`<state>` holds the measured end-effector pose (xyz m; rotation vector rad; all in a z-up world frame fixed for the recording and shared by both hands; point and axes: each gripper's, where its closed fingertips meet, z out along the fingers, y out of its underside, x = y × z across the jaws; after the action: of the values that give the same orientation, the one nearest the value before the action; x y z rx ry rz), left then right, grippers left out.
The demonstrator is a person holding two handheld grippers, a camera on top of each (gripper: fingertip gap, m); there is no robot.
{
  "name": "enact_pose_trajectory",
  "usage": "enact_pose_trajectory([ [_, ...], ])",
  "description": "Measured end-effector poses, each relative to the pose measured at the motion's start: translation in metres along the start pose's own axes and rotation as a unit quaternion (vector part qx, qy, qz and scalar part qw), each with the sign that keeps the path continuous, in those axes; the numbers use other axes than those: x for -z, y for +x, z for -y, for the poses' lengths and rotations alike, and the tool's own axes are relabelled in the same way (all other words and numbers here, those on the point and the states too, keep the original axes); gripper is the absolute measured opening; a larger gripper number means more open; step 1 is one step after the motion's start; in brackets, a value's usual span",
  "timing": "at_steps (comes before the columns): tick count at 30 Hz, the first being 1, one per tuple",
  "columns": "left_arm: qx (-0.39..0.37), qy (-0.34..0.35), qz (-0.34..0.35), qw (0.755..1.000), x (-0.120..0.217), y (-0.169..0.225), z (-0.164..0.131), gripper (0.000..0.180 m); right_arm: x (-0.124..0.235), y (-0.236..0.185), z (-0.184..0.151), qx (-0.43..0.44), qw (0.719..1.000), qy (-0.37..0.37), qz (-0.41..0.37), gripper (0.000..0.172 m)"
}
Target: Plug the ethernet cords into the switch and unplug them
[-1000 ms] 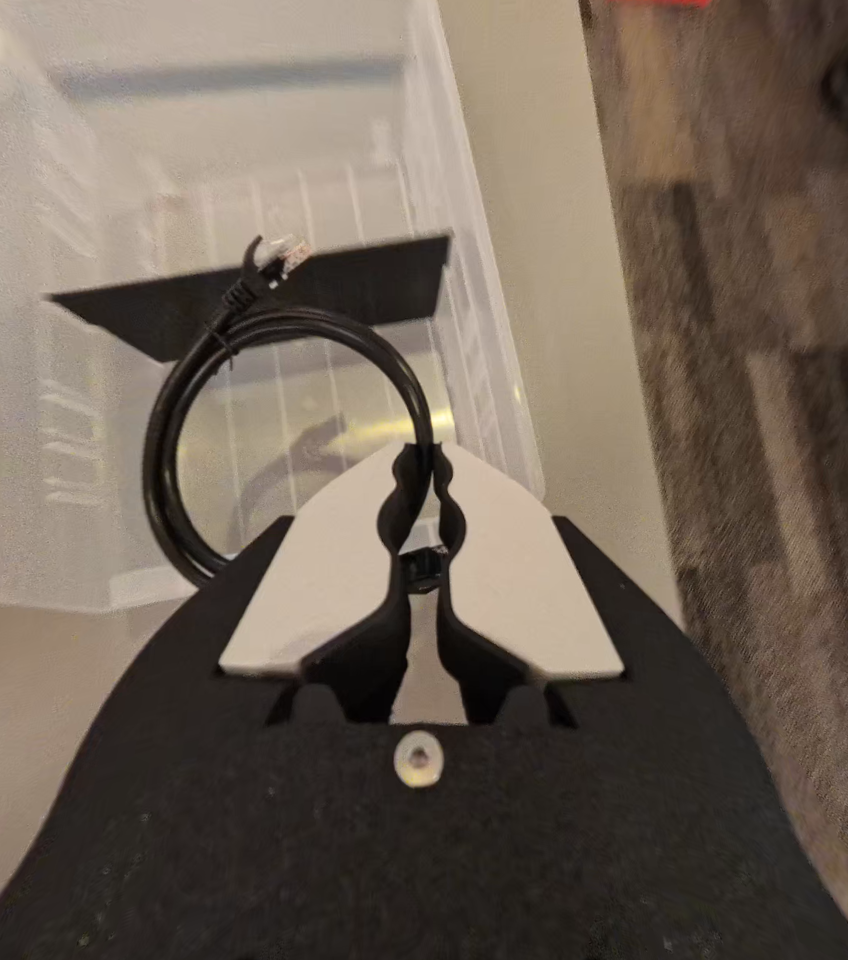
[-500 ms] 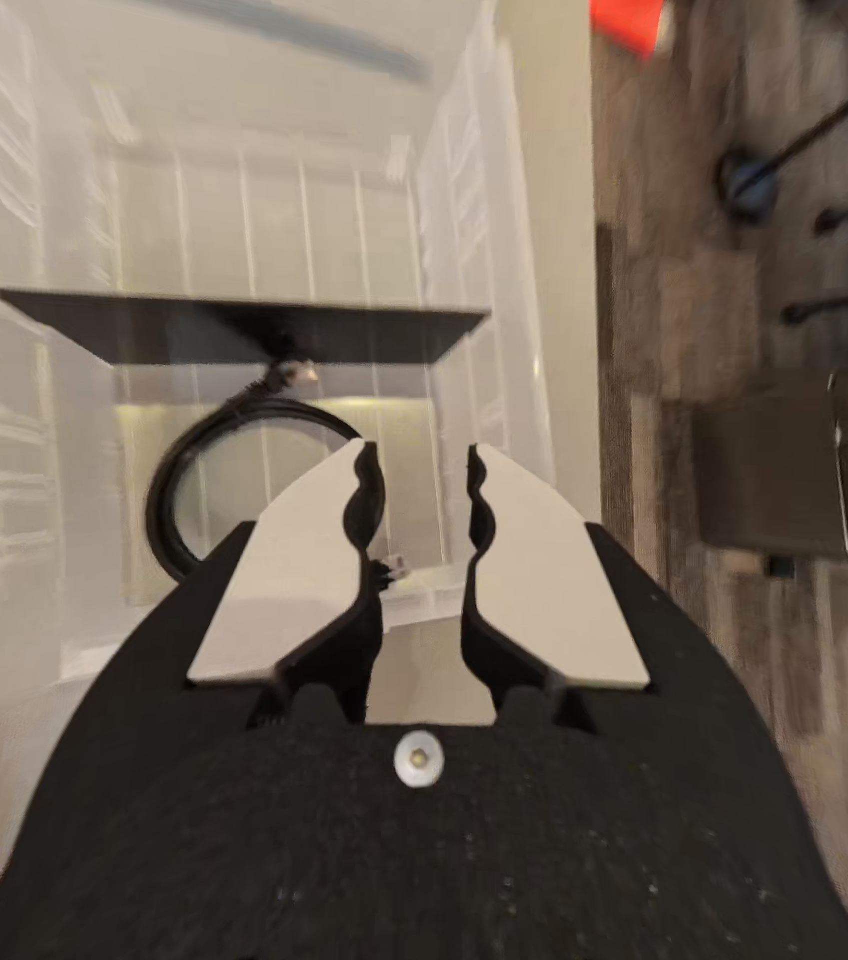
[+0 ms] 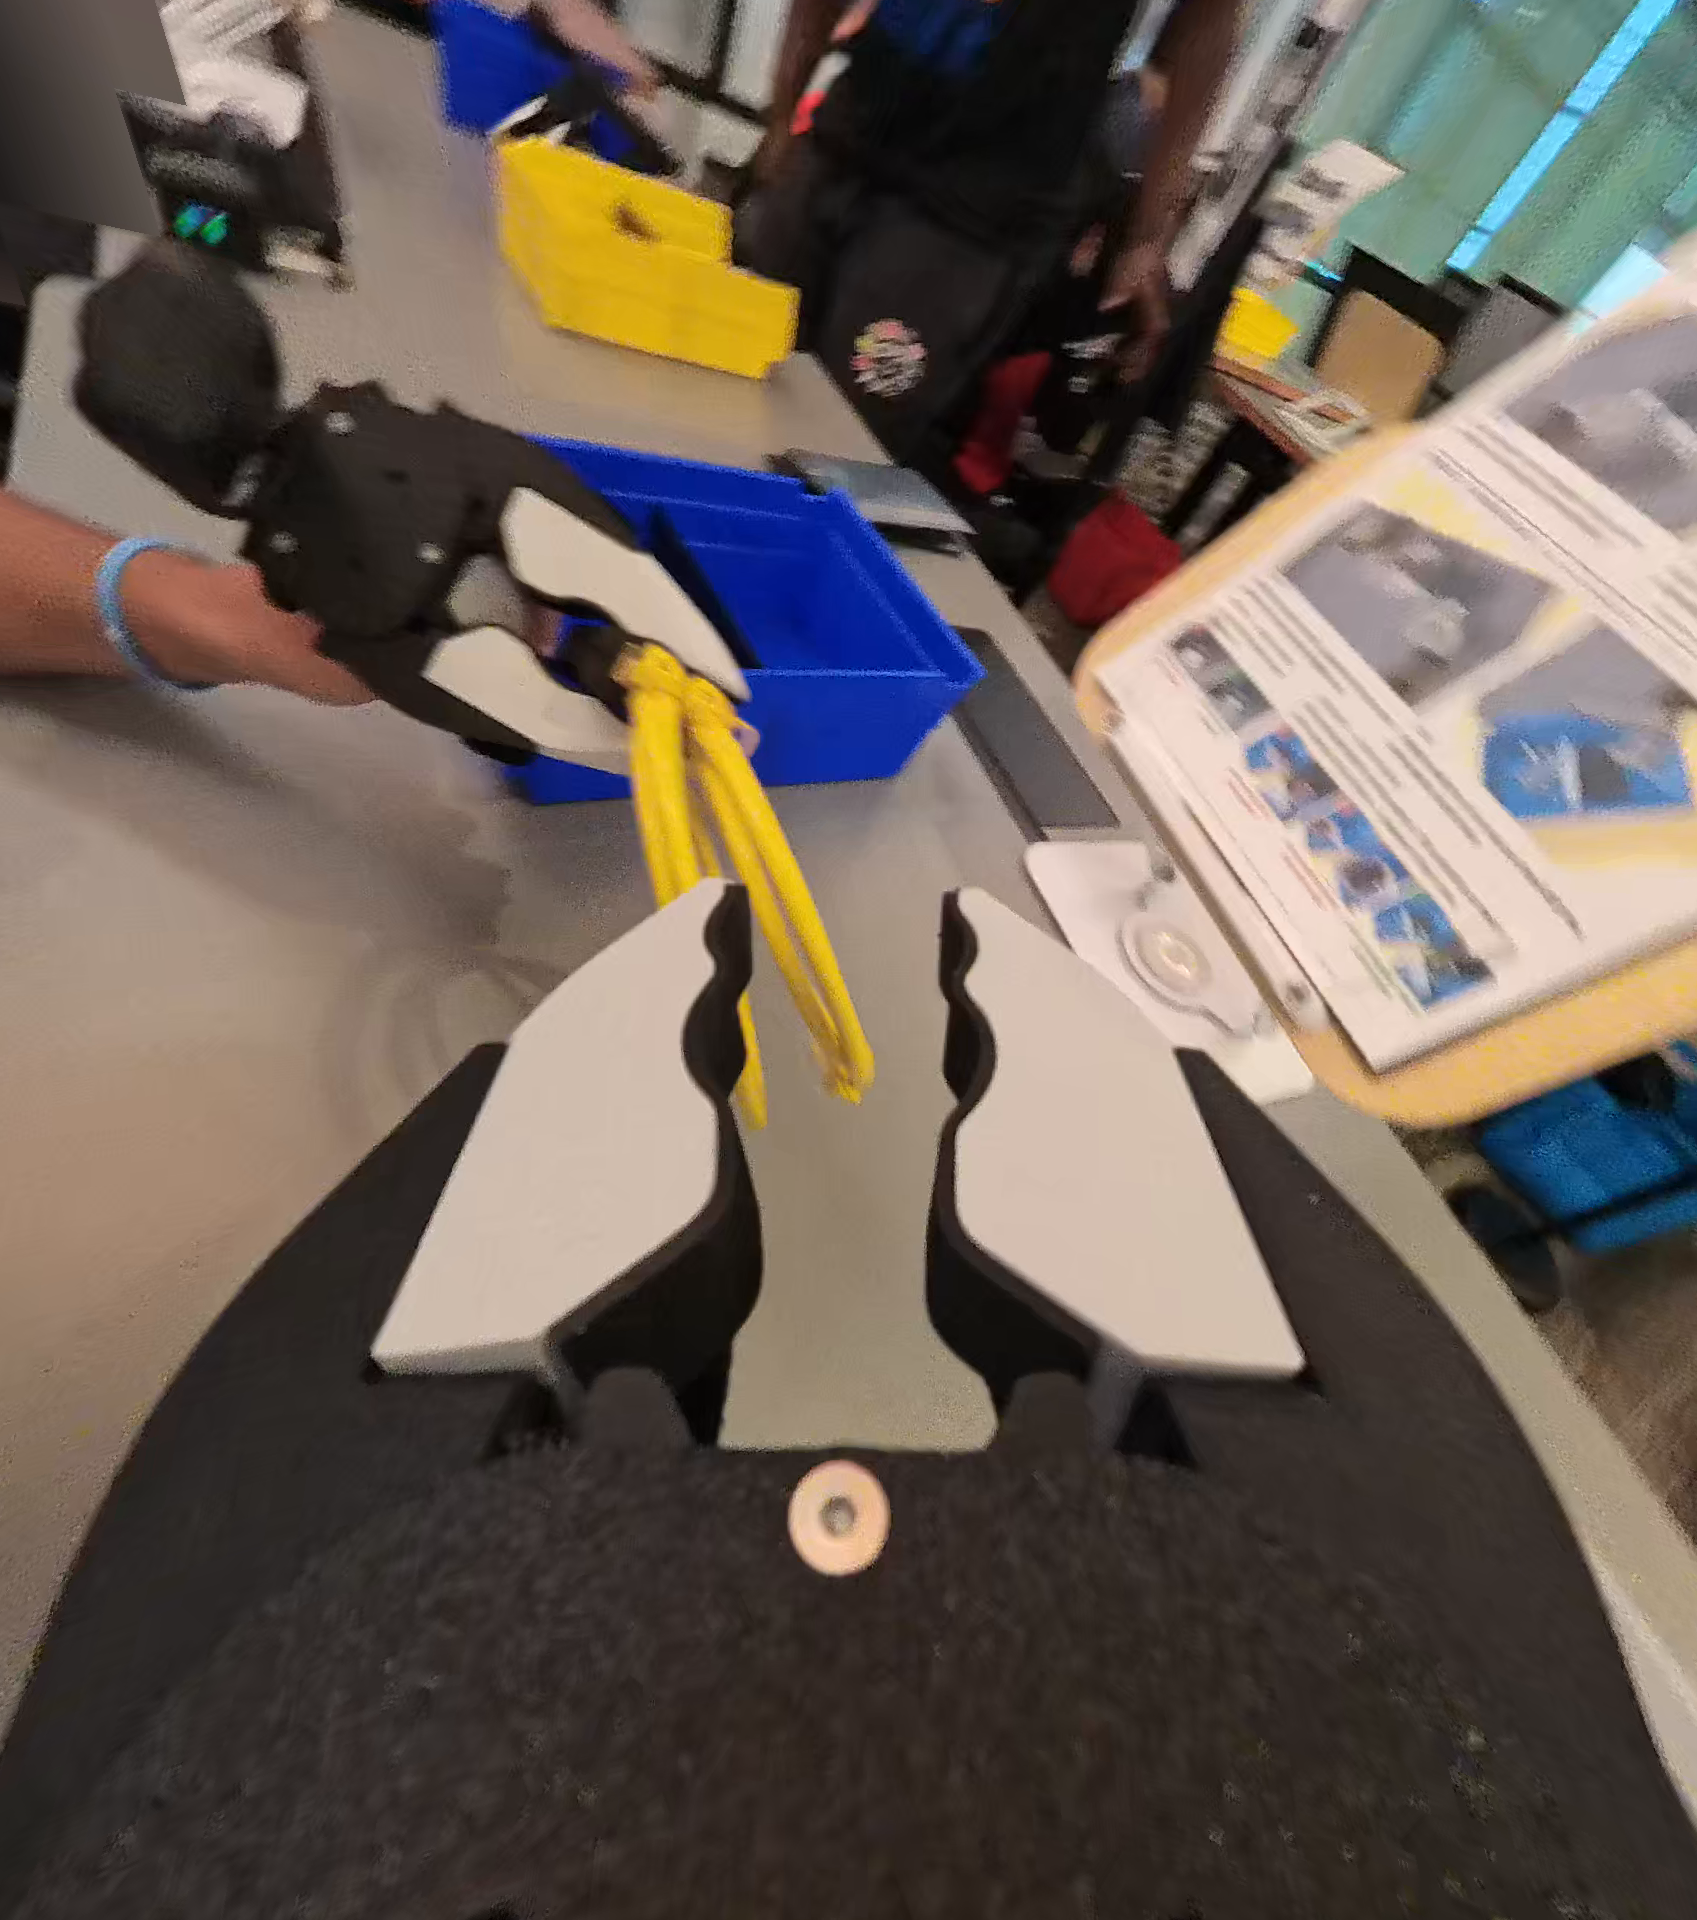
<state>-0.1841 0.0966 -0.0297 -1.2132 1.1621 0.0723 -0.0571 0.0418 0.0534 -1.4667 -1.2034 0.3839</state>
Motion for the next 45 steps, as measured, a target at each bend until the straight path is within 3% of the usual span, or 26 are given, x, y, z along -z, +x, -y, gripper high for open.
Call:
enact_pose_trajectory([
  [6,-0.035,-0.031,-0.025,0.999,-0.005,0.017,-0.005,0.025,-0.071,-0.056,0.011,0.202,0.970,-0.106,0.083,0.035],
  [10,-0.038,-0.057,-0.033,0.997,-0.007,0.021,-0.010,0.026,-0.105,-0.051,-0.005,0.247,0.949,-0.171,0.097,0.030],
  [14,-0.031,-0.080,-0.037,0.996,-0.008,0.020,-0.018,0.026,-0.123,-0.059,-0.014,0.270,0.939,-0.177,0.117,0.028],
  [19,-0.035,-0.092,-0.029,0.995,-0.006,0.017,-0.019,0.026,-0.135,-0.061,-0.024,0.334,0.913,-0.212,0.098,0.032],
  [24,-0.053,-0.095,-0.017,0.994,-0.004,0.016,-0.015,0.026,-0.141,-0.062,-0.026,0.382,0.898,-0.205,0.079,0.022],
  [45,-0.046,-0.092,-0.046,0.994,-0.003,0.027,-0.010,0.026,-0.131,-0.064,-0.030,0.410,0.885,-0.198,0.093,0.013],
])
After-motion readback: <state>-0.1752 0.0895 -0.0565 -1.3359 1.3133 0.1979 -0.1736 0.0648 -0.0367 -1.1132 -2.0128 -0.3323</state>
